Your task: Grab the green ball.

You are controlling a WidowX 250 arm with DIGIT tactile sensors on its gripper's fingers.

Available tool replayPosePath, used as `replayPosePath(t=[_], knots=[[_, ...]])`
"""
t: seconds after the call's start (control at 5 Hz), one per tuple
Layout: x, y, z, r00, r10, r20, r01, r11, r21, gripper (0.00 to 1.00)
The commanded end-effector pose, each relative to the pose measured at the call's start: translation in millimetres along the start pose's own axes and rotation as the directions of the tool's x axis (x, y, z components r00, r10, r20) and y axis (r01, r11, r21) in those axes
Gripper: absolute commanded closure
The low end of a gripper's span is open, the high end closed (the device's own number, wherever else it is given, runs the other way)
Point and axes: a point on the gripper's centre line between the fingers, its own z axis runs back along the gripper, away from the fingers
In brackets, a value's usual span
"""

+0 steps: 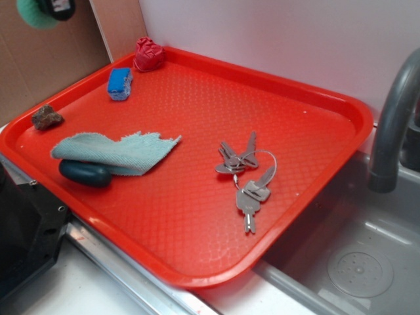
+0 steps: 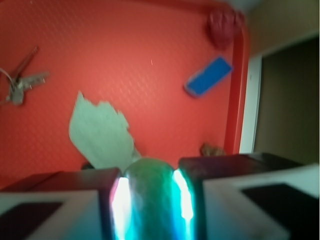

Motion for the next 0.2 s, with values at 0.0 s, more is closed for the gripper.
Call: replayPosePath(t=[0.0], knots=[[-4.5, -13.6, 26.2, 0.998, -0.023, 0.064, 0.021, 0.999, 0.029, 1.0]])
